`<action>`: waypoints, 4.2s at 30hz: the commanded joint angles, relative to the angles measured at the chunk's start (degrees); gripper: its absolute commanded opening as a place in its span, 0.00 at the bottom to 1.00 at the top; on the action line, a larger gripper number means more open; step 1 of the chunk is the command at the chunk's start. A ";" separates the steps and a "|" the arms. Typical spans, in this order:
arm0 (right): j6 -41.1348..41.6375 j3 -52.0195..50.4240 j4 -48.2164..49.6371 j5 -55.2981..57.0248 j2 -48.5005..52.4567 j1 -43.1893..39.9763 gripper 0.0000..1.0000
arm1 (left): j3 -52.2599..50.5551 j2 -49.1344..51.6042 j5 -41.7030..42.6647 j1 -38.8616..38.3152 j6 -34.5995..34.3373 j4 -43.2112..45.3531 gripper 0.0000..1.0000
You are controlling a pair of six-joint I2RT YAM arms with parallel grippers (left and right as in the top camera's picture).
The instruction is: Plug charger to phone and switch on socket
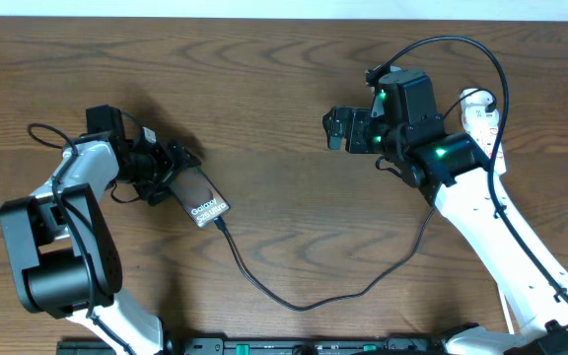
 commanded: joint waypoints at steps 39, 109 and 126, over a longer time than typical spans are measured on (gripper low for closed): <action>-0.79 0.33 -0.35 0.52 -0.09 0.39 0.99 | -6.36 8.13 -23.54 0.96 0.15 -5.79 0.91; -2.56 6.86 -6.93 -13.38 -6.29 -12.83 0.99 | -5.64 -46.71 -1.14 -1.18 12.92 -5.49 0.92; -23.06 21.77 -30.18 -21.75 0.79 -53.86 0.99 | -2.05 -46.58 -12.31 -19.02 12.39 2.91 0.92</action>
